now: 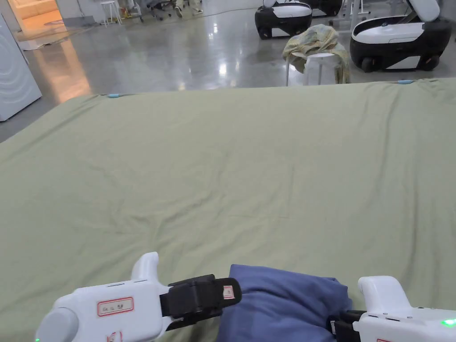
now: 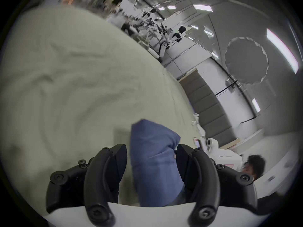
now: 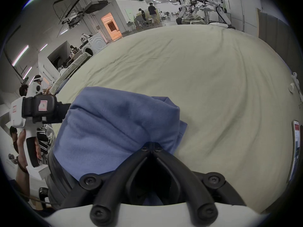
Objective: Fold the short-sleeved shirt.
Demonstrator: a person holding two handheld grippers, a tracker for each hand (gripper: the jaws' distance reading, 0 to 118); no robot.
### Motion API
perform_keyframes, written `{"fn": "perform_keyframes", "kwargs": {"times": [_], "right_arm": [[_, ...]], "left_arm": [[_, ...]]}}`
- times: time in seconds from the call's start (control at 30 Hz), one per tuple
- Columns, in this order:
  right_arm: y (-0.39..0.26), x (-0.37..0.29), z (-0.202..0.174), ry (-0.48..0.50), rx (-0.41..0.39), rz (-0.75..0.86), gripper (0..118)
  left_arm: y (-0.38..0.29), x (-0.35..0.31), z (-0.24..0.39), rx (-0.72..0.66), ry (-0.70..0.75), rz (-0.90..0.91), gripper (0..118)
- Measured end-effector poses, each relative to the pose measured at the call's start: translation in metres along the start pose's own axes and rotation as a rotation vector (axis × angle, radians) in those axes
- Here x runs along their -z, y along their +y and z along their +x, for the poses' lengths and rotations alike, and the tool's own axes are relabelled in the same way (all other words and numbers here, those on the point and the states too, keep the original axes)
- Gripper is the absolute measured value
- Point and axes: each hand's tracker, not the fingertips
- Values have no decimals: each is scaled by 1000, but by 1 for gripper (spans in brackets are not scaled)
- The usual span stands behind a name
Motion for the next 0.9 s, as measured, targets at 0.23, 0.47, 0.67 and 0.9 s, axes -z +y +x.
{"fn": "perform_keyframes", "kwargs": {"times": [0.23,0.47,0.67,0.9], "right_arm": [[-2,-1,1,5,11,15,0],[-3,-1,1,4,22,24,0],[0,0,-4,-20,11,9,0],[7,-29,-4,141,86,86,0]], "left_arm": [[-2,22,-46,-272,-129,15,60],[-10,23,-40,-219,-86,39,50],[-12,44,-18,-47,59,-26,24],[15,-32,-10,-45,-13,79,22]]}}
